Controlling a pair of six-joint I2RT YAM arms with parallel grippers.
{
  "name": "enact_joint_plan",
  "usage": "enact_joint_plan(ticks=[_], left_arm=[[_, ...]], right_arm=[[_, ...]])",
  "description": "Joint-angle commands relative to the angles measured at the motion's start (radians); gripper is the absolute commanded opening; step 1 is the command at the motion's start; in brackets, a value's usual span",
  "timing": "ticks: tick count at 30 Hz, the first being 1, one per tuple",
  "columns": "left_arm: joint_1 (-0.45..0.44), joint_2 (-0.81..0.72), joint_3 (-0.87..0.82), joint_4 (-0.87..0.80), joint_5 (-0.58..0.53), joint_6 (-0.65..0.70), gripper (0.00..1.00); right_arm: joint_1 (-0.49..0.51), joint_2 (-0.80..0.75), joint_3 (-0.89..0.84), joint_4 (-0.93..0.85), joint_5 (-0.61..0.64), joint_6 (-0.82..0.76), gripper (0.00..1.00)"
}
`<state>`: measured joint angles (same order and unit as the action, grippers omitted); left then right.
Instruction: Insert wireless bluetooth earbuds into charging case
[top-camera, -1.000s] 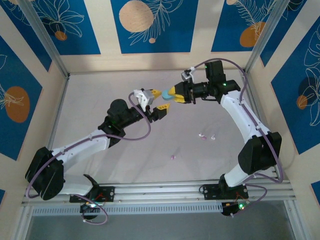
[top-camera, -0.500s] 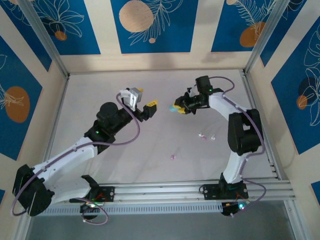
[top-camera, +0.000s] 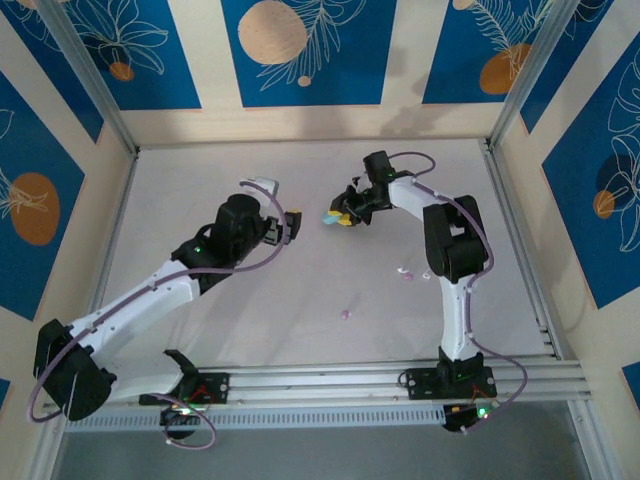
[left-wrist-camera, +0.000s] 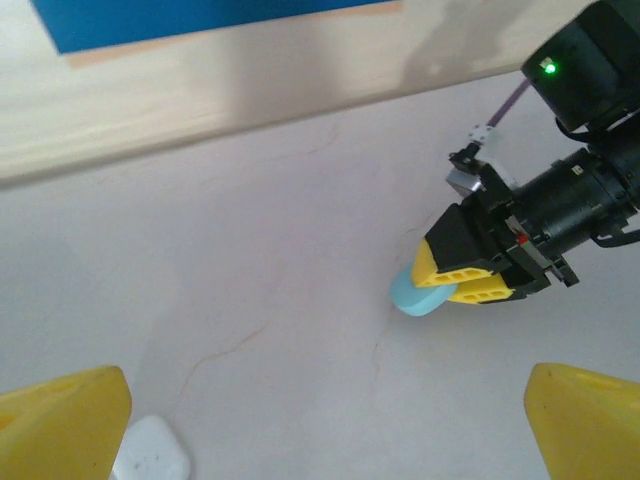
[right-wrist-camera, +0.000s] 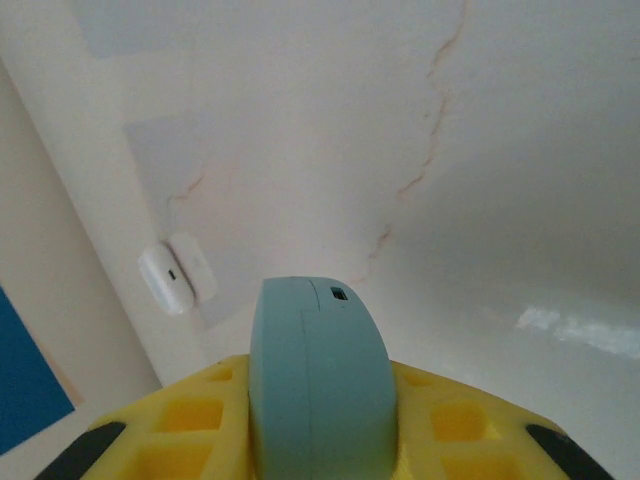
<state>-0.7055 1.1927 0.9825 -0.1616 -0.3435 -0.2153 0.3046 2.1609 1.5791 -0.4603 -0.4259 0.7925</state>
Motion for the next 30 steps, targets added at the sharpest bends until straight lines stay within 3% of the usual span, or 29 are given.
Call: enact_joint_plan(ticks=[1, 4, 7, 17, 26, 30], left_arm=[[0.009, -0.039, 0.034, -0.041, -0.052, -0.096, 1.0], [0.016, -0.098, -0.022, 0.042, 0.049, -0.05, 1.0], [0.021, -0.131, -0.041, 0.047, 0.052, -0.068, 1.0], [0.023, -0.103, -0.002, 0.02, 0.077, -0.052, 1.0], [0.023, -0.059, 0.033, -0.011, 0.075, -0.058, 1.0], [0.024, -0.042, 0.046, -0.011, 0.09, -0.07, 1.0]], right_arm=[[0.011, 0.034, 0.014, 0.008, 0.037, 0.041, 0.24], [0.021, 0.038, -0.018, 0.03, 0.047, 0.053, 0.24], [0.022, 0.026, -0.049, 0.031, 0.078, 0.056, 0.26], [0.011, -0.033, -0.049, -0.064, 0.165, -0.028, 0.51], [-0.035, -0.183, -0.086, -0.154, 0.295, -0.162, 0.56], [-0.095, -0.239, -0.11, -0.099, 0.43, -0.263, 0.56]])
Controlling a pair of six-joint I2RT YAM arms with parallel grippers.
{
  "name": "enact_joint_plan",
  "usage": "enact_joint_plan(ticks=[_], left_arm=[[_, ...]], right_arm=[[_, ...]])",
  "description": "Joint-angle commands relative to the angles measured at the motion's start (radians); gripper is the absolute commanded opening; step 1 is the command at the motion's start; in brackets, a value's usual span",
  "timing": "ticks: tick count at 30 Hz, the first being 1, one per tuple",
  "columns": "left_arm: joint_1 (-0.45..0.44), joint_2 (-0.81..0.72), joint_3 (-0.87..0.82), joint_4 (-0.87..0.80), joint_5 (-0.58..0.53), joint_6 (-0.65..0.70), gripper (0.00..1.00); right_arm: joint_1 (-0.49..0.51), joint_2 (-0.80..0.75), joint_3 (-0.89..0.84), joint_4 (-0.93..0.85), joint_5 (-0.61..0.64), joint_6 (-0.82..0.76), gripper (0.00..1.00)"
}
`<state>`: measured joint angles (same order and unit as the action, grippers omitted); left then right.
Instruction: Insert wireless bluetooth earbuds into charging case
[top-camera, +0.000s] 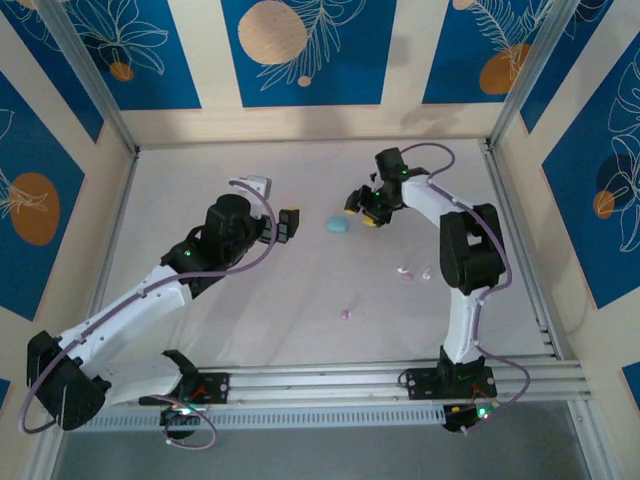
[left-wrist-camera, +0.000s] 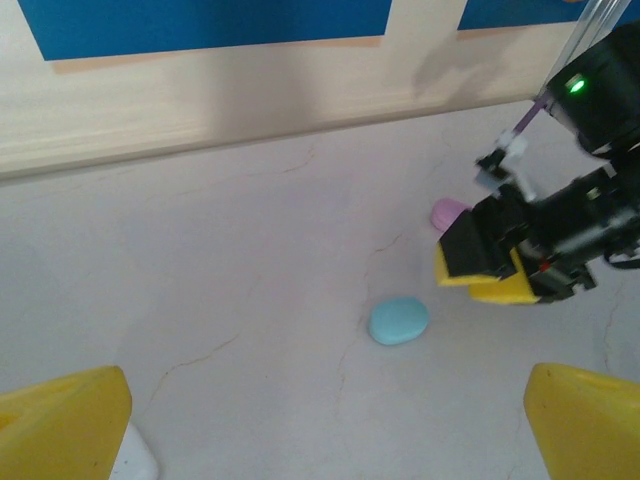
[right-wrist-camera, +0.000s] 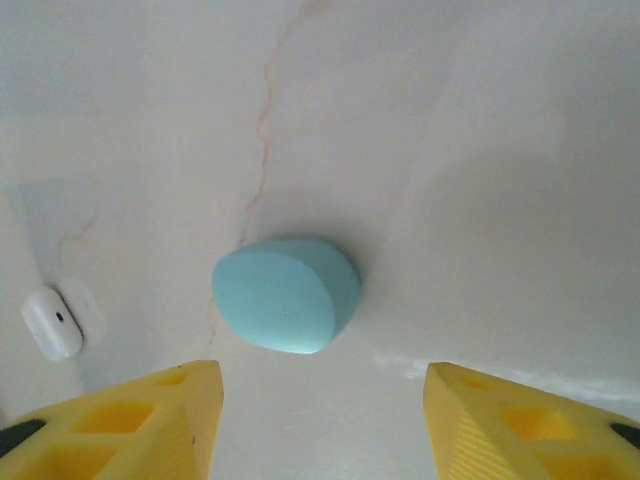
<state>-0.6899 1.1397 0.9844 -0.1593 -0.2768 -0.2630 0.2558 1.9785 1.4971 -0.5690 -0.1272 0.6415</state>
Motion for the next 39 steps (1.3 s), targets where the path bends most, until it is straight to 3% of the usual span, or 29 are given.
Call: enact_joint_plan(ticks=[1, 3, 8, 16, 28, 39], left_arm=[[0.008, 0.015, 0.047, -0.018, 0.028, -0.025, 1.0], [0.01, 0.028, 0.06, -0.033, 0.034, -0.034, 1.0], [0.009, 0.049, 0.092, -0.079, 0.051, -0.046, 1.0], [0.009, 0.038, 0.099, -0.096, 0.059, -0.054, 1.0], [0.01, 0.03, 0.089, -0.097, 0.063, -0.058, 1.0], [0.01, 0.009, 0.066, -0.093, 0.053, -0.056, 1.0]], right_arm=[[-0.062, -0.061, -0.033, 0.033, 0.153, -0.14, 0.56], [-0.108, -0.034, 0.003, 0.053, 0.144, -0.21, 0.57], [-0.206, 0.178, 0.324, -0.178, 0.004, -0.302, 0.56], [-0.222, 0.405, 0.644, -0.35, -0.012, -0.375, 0.56], [-0.174, 0.542, 0.802, -0.405, -0.053, -0.451, 0.57], [-0.102, 0.541, 0.809, -0.464, 0.122, -0.544, 0.56]])
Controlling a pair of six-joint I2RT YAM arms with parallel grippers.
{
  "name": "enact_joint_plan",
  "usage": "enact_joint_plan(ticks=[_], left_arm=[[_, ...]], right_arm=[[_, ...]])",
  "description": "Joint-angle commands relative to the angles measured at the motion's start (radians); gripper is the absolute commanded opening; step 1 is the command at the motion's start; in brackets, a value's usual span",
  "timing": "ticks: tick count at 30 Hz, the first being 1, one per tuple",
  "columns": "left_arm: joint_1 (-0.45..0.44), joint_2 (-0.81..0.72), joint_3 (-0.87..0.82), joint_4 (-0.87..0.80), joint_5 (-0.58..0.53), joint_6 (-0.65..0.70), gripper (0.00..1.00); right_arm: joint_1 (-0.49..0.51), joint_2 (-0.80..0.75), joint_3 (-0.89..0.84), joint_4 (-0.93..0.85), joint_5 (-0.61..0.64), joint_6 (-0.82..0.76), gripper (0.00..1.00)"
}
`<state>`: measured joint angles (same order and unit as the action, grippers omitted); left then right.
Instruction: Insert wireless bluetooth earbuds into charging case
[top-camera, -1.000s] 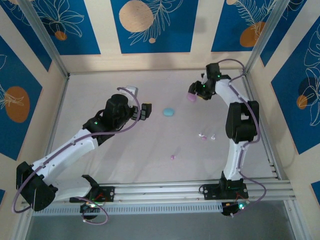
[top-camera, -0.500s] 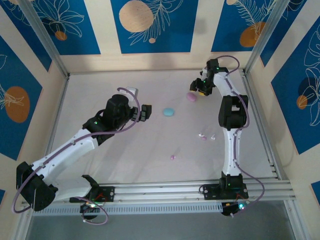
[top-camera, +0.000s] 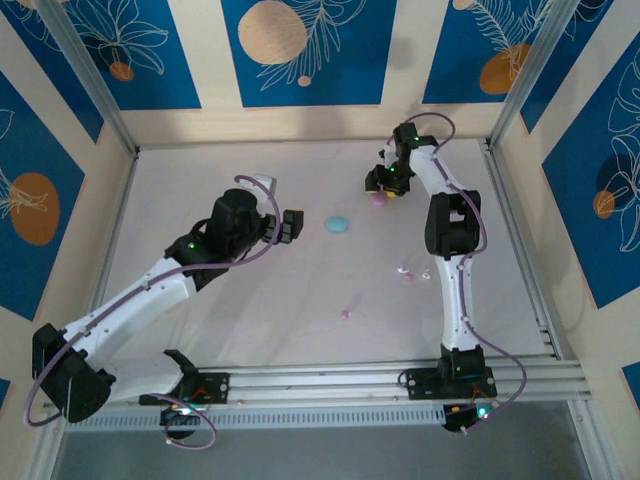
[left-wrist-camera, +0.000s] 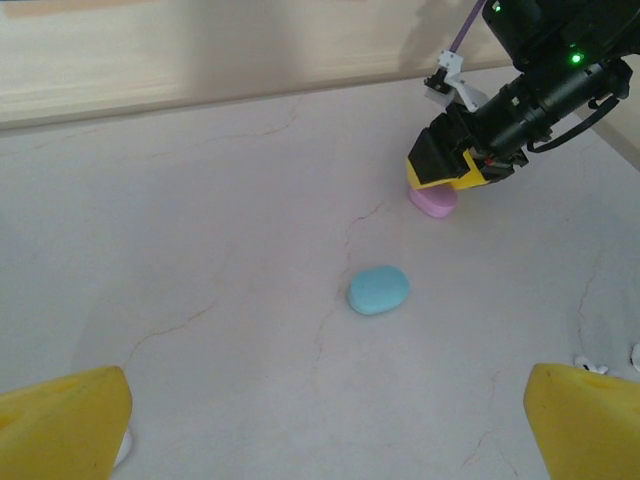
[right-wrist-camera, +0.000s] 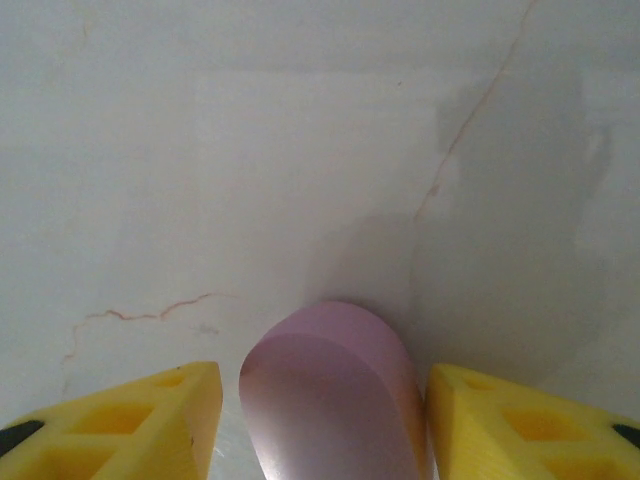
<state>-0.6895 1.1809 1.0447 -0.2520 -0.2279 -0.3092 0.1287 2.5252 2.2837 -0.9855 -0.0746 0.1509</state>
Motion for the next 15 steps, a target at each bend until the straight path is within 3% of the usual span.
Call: enact_joint_plan(ticks=[1, 8, 15], left_arm=[[0.01, -0.035, 0.005, 0.002, 0.002, -0.01, 1.0], [0.009, -0.034, 0.004, 0.004, 0.004, -0.011, 1.0], [0.009, -0.043, -0.001, 0.002, 0.003, -0.014, 1.0]], right_arm=[[0.035, -0.011, 0.019, -0.049, 0.094, -0.064, 0.56], [0.117, -0.023, 0.008, -0.048, 0.307, -0.119, 0.56], [0.149, -0.024, -0.026, -0.038, 0.356, -0.108, 0.46]])
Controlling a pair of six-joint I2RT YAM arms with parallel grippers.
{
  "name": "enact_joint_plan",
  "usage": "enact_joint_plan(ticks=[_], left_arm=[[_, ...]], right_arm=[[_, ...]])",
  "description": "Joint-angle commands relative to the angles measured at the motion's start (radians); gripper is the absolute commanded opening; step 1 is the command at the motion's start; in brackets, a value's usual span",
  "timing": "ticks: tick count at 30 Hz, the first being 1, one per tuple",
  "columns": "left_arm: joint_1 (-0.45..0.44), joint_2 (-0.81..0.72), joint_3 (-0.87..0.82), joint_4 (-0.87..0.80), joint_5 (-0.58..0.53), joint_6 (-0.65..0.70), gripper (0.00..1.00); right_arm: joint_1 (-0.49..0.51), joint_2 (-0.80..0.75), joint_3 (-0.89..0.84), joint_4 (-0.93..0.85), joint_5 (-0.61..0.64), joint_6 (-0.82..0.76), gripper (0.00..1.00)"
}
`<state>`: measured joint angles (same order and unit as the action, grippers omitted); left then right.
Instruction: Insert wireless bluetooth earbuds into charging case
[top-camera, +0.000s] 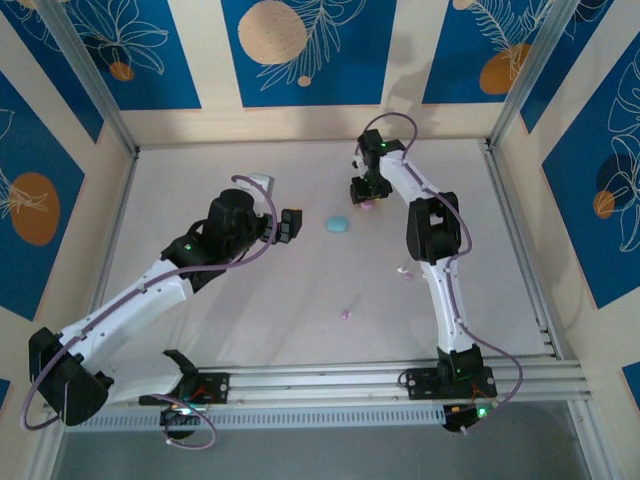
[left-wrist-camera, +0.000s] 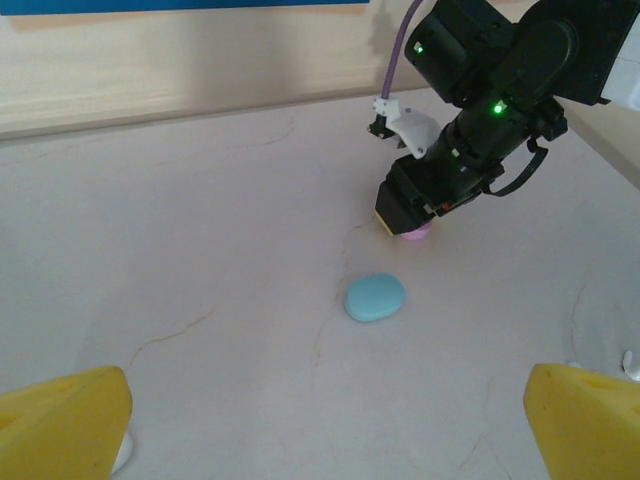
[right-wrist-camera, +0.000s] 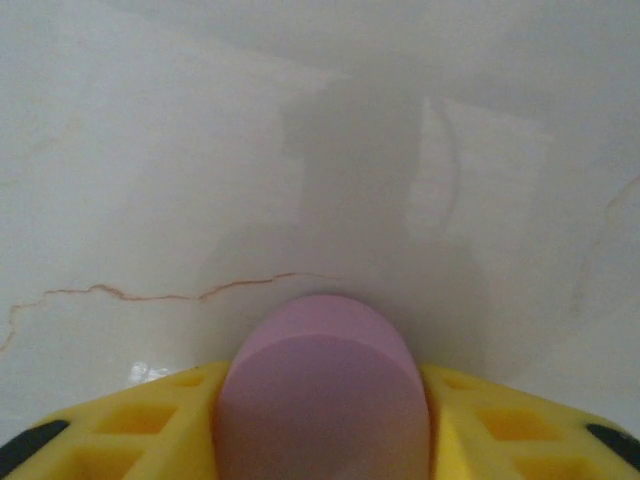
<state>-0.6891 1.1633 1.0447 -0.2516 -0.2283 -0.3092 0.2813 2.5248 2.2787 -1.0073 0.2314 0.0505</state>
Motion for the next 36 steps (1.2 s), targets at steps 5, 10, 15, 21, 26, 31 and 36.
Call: enact_joint_plan(ticks=[5, 10, 15, 21, 26, 31, 36], left_arm=[[0.009, -0.035, -0.008, 0.003, -0.001, -0.022, 1.0], [0.008, -0.036, -0.006, 0.009, -0.008, -0.028, 1.0], [0.008, -0.041, -0.014, 0.019, -0.016, -0.033, 1.0], [0.008, -0.051, -0.027, 0.05, -0.062, -0.043, 1.0], [0.009, -0.049, -0.031, 0.088, -0.095, -0.045, 1.0], [0.008, -0.056, -0.036, 0.099, -0.108, -0.051, 1.0], [0.008, -0.081, -0.057, 0.095, -0.136, -0.063, 1.0]], right_arm=[[0.007, -0.047, -0.052, -0.022, 0.025, 0.005, 0.43], [0.007, -0.153, -0.175, 0.019, -0.035, 0.024, 0.4], [0.016, -0.342, -0.453, 0.092, -0.098, 0.037, 0.4], [0.064, -0.625, -0.88, 0.271, -0.202, -0.015, 0.4], [0.163, -0.736, -1.071, 0.37, -0.214, -0.101, 0.4], [0.254, -0.744, -1.13, 0.426, -0.164, -0.141, 0.4], [0.296, -0.718, -1.153, 0.475, -0.129, -0.146, 0.4]])
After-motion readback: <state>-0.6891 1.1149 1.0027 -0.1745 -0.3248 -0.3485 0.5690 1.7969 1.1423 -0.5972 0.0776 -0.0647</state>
